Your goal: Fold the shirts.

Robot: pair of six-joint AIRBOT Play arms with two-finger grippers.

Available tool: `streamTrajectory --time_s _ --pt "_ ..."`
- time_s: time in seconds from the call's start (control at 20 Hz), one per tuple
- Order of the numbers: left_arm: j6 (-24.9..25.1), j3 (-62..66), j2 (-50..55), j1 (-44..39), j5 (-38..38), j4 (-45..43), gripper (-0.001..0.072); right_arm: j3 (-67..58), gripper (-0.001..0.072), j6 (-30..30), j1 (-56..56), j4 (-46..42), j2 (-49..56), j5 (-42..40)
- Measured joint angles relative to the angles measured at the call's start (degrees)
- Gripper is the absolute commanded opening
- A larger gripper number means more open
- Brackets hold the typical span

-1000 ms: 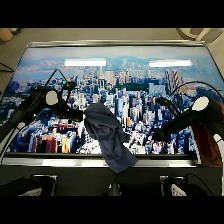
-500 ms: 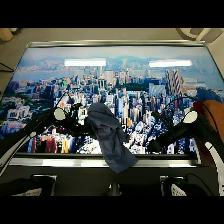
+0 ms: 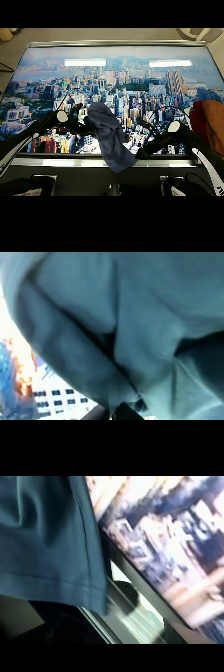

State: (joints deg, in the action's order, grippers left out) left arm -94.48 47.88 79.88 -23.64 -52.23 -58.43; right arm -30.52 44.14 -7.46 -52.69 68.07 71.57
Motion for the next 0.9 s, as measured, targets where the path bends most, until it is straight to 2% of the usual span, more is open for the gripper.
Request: streamTrajectory --time_s 0.15,0.25,0.7,0.75,0.8,0.9 --pt "0.0 0.0 -1.79 -0.04 -0.13 0.22 0.0023 0.52 0.0666 -0.46 -2.21 6.67 2.89 -2.08" --pt "0.0 0.0 -2.67 -0.04 -0.11 0.31 0.0023 0.59 0.0624 -0.96 -2.82 9.75 4.76 -2.67" --pt "0.0 0.0 -3.69 -0.04 0.2 0.44 0.0023 0.85 0.0561 -2.73 -4.11 14.03 9.18 -3.04" --pt "0.0 0.0 -3.72 -0.04 0.2 0.44 0.0023 0.85 0.05 -2.84 -5.07 14.23 9.25 -3.34" --pt "0.0 0.0 -3.78 -0.04 0.22 0.44 0.0023 0.83 0.047 -2.89 -6.64 14.25 9.31 -4.31" --pt "0.0 0.0 -3.96 -0.04 0.22 0.46 0.0023 0.76 0.0016 -3.13 -10.29 13.7 9.44 -7.23"
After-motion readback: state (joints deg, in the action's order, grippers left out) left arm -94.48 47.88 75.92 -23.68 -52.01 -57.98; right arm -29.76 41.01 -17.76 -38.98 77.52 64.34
